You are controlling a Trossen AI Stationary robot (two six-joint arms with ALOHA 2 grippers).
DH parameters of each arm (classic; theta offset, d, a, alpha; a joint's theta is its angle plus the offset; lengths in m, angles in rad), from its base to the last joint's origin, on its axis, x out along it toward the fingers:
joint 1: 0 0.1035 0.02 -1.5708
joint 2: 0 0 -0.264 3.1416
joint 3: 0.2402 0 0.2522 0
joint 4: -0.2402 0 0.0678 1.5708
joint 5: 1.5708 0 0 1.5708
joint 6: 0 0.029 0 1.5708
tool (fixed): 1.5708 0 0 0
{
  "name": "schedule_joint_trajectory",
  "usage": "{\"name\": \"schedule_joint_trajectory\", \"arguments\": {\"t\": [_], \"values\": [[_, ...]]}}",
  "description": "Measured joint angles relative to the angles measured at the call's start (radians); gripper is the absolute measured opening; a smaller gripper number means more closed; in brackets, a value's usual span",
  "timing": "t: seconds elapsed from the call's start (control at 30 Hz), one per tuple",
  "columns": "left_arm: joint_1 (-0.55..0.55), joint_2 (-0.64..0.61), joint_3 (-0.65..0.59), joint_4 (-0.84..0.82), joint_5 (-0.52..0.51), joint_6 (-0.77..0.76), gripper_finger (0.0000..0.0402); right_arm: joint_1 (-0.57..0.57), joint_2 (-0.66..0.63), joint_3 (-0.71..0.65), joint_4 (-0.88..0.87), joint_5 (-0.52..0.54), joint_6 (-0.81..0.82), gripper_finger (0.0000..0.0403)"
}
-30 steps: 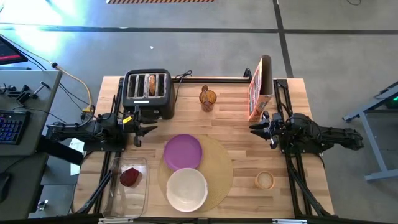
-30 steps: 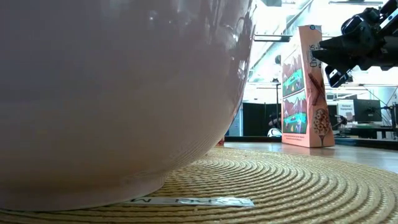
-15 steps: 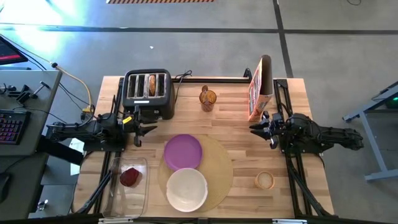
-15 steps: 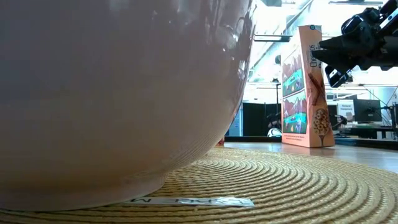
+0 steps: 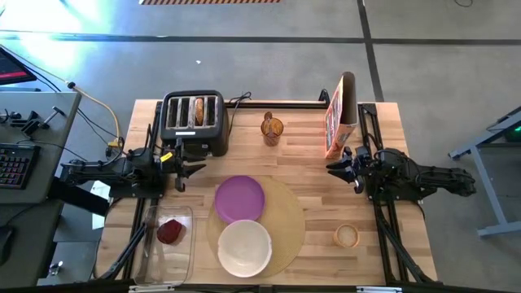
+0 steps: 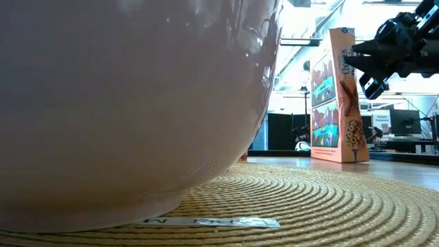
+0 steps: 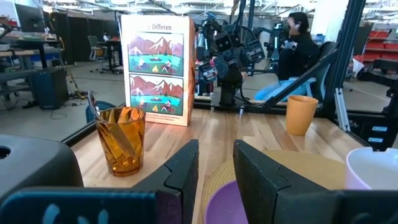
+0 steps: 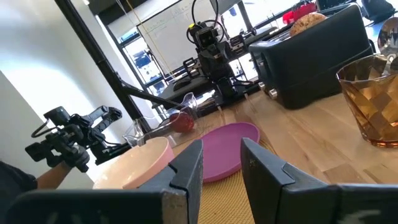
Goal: Arrange a breakfast setting
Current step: Put the bagel from the toaster onto the purple plate
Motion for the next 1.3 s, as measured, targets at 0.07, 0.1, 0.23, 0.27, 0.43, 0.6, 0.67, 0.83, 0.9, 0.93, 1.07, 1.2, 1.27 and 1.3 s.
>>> {"name": "schedule_joint_trajectory", "arguments": {"t": [0.07, 0.1, 0.23, 0.27, 0.43, 0.6, 0.67, 0.83, 0.9, 0.93, 1.07, 1.2, 1.27, 1.3], "values": [[0.0, 0.0, 0.0, 0.0, -0.001, 0.034, 0.0092, 0.0, 0.0, 0.0, 0.0, 0.0, 0.0, 0.009], [0.0, 0.0, 0.0, 0.0, -0.002, 0.051, 0.0092, 0.0, 0.0, 0.0, 0.0, 0.0, 0.0, 0.009], [0.0, 0.0, 0.0, 0.001, -0.004, 0.073, 0.0092, 0.0, 0.0, 0.0, 0.0, 0.0, 0.0, 0.009], [0.0, 0.0, 0.0, 0.001, -0.004, 0.07, 0.0092, 0.0, 0.0, 0.0, 0.0, 0.0, 0.0, 0.009], [0.0, 0.0, 0.0, 0.002, -0.011, 0.07, 0.0092, 0.0, 0.0, 0.0, 0.0, 0.0, -0.006, 0.009], [0.0, 0.0, 0.0, 0.002, -0.011, 0.069, 0.0092, 0.0, 0.0, 0.0, 0.0, 0.005, -0.005, 0.009], [0.0, 0.0, 0.0, 0.002, -0.011, 0.069, 0.0092, 0.0, 0.0, 0.0, 0.0, 0.006, -0.005, 0.009], [0.0, 0.0, 0.0, 0.002, -0.011, 0.068, 0.0092, 0.0, 0.0, 0.0, 0.0, 0.006, -0.007, 0.009], [0.0, 0.0, 0.0, 0.002, -0.009, 0.069, 0.0092, 0.0, 0.0, 0.0, 0.0, 0.007, -0.008, 0.009], [0.0, 0.0, 0.0, 0.002, -0.008, 0.069, 0.0092, 0.0, 0.0, 0.0, 0.0, 0.007, -0.008, 0.009], [0.0, 0.0, 0.0, 0.007, -0.052, 0.073, 0.0092, 0.0, 0.0, 0.0, 0.0, 0.008, -0.008, 0.009], [0.0, 0.0, 0.0, 0.008, -0.057, 0.067, 0.0094, 0.0, 0.0, 0.0, -0.001, 0.008, 0.0, 0.009], [0.0, 0.003, 0.0, 0.009, -0.057, 0.066, 0.01, 0.0, 0.0, 0.0, -0.001, 0.008, 0.0, 0.009], [0.0, 0.003, 0.0, 0.009, -0.057, 0.067, 0.0104, 0.0, 0.0, 0.0, -0.001, 0.008, 0.0, 0.009]]}}
